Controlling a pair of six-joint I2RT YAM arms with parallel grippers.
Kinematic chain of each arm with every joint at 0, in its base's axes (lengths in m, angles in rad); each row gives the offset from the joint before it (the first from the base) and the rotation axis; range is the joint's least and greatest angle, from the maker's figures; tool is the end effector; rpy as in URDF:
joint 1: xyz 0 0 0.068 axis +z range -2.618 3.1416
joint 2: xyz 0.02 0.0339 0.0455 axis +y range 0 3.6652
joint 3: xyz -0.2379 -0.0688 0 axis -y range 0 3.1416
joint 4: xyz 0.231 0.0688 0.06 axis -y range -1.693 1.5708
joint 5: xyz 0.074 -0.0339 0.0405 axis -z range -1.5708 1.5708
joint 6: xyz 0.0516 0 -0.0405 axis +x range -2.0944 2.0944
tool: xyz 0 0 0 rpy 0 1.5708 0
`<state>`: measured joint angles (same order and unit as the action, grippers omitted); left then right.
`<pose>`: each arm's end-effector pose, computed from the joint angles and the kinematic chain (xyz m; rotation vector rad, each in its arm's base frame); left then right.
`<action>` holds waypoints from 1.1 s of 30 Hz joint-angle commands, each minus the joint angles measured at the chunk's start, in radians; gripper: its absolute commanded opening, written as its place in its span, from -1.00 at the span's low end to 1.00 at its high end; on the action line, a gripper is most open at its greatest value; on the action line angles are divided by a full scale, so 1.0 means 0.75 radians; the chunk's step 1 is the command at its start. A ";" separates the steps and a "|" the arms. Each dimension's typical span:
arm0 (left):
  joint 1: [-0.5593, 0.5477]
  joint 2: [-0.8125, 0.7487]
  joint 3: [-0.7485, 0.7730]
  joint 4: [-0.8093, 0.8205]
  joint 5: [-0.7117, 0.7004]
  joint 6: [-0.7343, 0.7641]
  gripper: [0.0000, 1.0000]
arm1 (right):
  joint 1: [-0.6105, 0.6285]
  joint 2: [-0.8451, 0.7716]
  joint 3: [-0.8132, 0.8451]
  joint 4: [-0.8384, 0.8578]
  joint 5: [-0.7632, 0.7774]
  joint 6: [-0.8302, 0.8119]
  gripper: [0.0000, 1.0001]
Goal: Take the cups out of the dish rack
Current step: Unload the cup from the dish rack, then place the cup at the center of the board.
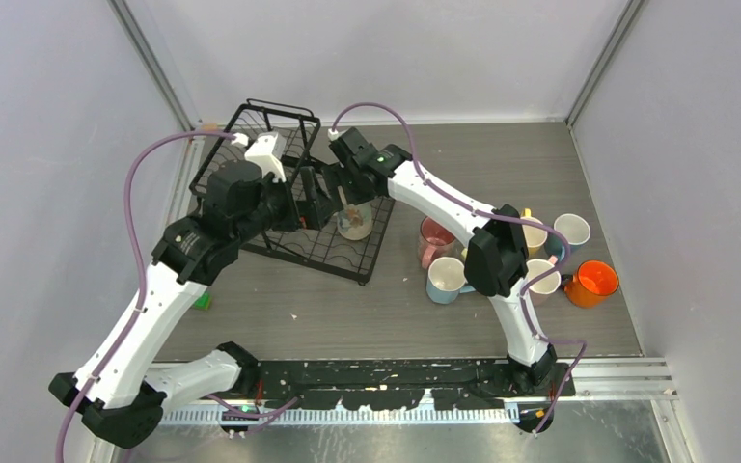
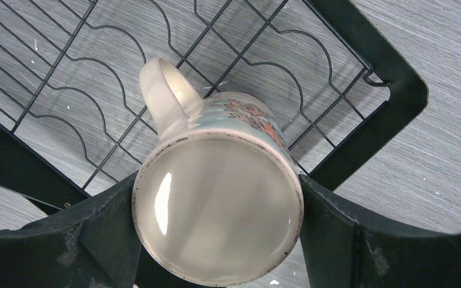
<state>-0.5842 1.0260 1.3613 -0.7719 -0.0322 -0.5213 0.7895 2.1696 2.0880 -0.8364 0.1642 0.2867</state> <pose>0.1752 -0.1138 0.3965 0.0439 2.0716 -0.6644 0.3335 0.3243 0.2518 -0.5519 2.4273 0.2559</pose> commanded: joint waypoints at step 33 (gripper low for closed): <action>-0.001 0.218 -0.203 0.675 0.179 -0.571 0.99 | -0.373 -0.528 0.116 -0.174 -0.257 0.325 -0.79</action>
<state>-0.5842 1.1576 1.2030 -0.4122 0.0982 -0.8726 0.5507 1.8946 2.1288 -1.0340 0.0479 0.4709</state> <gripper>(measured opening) 0.996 0.837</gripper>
